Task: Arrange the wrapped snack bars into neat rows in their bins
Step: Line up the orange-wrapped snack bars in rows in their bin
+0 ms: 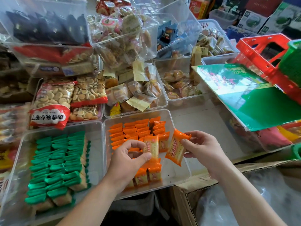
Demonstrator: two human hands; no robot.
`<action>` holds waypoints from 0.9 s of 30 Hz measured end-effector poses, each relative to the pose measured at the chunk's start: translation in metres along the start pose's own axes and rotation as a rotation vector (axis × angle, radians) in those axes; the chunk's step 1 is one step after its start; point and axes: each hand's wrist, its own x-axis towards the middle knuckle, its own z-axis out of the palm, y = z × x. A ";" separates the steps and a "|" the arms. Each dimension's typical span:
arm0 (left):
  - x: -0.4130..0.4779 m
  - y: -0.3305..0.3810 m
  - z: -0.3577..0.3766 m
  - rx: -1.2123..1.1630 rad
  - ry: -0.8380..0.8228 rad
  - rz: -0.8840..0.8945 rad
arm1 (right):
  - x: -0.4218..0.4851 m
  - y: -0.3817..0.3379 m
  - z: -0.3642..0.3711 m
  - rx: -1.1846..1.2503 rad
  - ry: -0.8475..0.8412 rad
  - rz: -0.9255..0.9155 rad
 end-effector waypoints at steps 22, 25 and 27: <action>0.001 -0.004 0.022 -0.006 -0.111 0.134 | 0.004 -0.016 0.021 -0.101 -0.193 0.016; 0.004 -0.008 0.025 0.045 -0.100 0.168 | 0.004 -0.016 0.020 -0.104 -0.258 0.021; 0.007 -0.009 0.028 0.066 -0.107 0.179 | 0.005 -0.017 0.020 -0.083 -0.343 0.036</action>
